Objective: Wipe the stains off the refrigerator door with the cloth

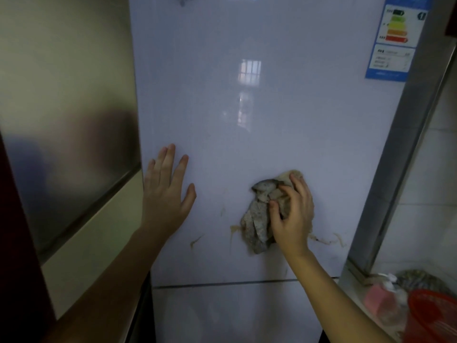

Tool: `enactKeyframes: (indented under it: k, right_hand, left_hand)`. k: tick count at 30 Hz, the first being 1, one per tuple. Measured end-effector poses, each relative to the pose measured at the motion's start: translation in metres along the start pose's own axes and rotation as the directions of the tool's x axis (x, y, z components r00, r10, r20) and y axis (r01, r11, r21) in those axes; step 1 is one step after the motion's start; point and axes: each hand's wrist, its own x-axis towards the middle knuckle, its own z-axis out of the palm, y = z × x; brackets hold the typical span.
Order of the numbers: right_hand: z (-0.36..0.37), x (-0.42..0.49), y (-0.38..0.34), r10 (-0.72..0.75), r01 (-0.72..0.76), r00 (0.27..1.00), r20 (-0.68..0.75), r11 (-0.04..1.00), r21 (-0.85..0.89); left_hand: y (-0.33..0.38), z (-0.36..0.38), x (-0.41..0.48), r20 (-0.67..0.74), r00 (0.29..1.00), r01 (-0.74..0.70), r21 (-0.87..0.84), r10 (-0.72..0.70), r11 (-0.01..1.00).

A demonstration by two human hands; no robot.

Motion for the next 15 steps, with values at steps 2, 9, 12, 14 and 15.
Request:
enactKeyframes:
  k: [2,9,12,14,15]
  right_hand:
    - [-0.001,0.001,-0.003,0.01,-0.01,1.0,-0.004,0.999,0.042]
    - [-0.004,0.001,-0.012,0.054,-0.05,0.998,-0.03,0.992,0.119]
    - [0.001,0.0,-0.006,-0.007,0.008,1.0,-0.008,1.0,0.03]
    - [0.004,-0.002,0.001,-0.067,0.067,0.998,0.01,0.997,-0.045]
    - [0.004,-0.003,0.002,-0.074,0.075,0.997,0.017,0.995,-0.061]
  left_hand:
    - [0.0,0.001,0.0,-0.005,1.0,0.001,0.002,-0.001,1.0]
    - [0.002,0.002,0.0,-0.012,1.0,0.005,0.008,-0.005,1.0]
    - [0.002,0.003,0.001,-0.018,1.0,0.007,0.016,-0.006,1.0]
    - [0.002,0.004,0.001,-0.024,1.0,0.008,0.019,-0.008,1.0]
    - [0.002,0.004,0.001,-0.025,1.0,0.01,0.018,-0.01,1.0]
